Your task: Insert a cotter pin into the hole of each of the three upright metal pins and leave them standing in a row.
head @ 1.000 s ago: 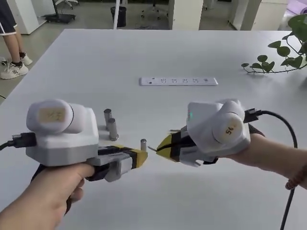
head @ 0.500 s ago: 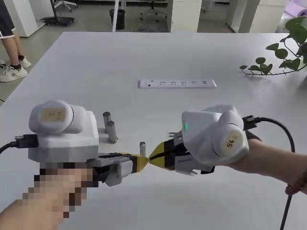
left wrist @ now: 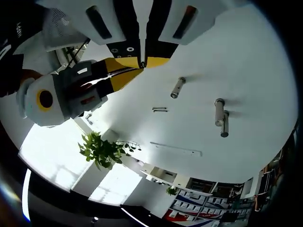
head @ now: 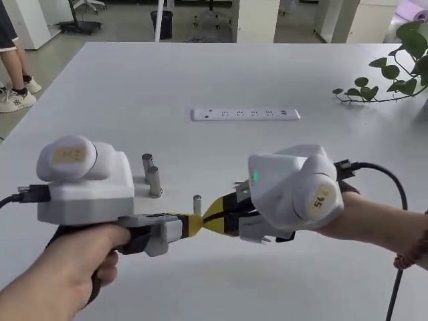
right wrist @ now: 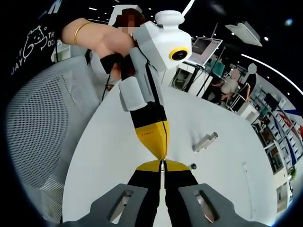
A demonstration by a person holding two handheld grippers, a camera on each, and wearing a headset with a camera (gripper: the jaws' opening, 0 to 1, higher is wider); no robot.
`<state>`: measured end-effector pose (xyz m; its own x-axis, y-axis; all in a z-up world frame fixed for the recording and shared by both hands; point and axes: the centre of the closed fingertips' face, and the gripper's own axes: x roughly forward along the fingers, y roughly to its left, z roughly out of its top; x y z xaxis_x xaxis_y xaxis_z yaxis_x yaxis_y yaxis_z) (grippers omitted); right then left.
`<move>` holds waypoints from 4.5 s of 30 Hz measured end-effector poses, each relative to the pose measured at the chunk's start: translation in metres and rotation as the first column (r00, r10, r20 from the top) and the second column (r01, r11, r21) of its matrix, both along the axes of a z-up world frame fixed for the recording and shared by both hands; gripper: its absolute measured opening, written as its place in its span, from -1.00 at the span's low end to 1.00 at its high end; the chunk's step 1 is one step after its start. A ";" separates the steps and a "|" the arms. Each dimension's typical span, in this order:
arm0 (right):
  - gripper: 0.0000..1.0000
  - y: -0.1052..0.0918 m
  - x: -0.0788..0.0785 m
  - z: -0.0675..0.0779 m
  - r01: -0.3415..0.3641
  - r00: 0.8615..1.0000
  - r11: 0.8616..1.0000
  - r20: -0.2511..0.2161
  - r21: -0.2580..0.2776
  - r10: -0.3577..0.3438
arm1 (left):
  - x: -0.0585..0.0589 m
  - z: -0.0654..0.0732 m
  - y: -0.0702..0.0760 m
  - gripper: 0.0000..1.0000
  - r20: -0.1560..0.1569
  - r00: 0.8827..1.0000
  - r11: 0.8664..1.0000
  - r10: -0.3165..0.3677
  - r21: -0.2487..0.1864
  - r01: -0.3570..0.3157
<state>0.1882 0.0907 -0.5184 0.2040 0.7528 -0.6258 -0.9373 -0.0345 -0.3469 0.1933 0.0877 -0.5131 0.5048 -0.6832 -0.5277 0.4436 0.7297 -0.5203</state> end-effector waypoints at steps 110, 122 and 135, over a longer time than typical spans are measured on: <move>-1.00 -0.027 -0.044 -0.021 -0.004 0.866 0.999 -0.499 0.047 0.027 | -0.042 -0.003 -0.008 -0.78 0.285 0.844 0.889 -0.454 0.208 0.408; -1.00 -0.034 -0.005 -0.031 0.081 0.920 0.996 -0.383 -0.026 -0.085 | -0.015 -0.011 0.005 -0.64 0.348 0.875 0.928 -0.338 0.276 0.249; -1.00 -0.038 0.029 -0.041 0.116 0.951 0.990 -0.278 -0.084 -0.135 | 0.028 -0.020 0.017 -0.65 0.385 0.911 0.959 -0.151 0.279 0.041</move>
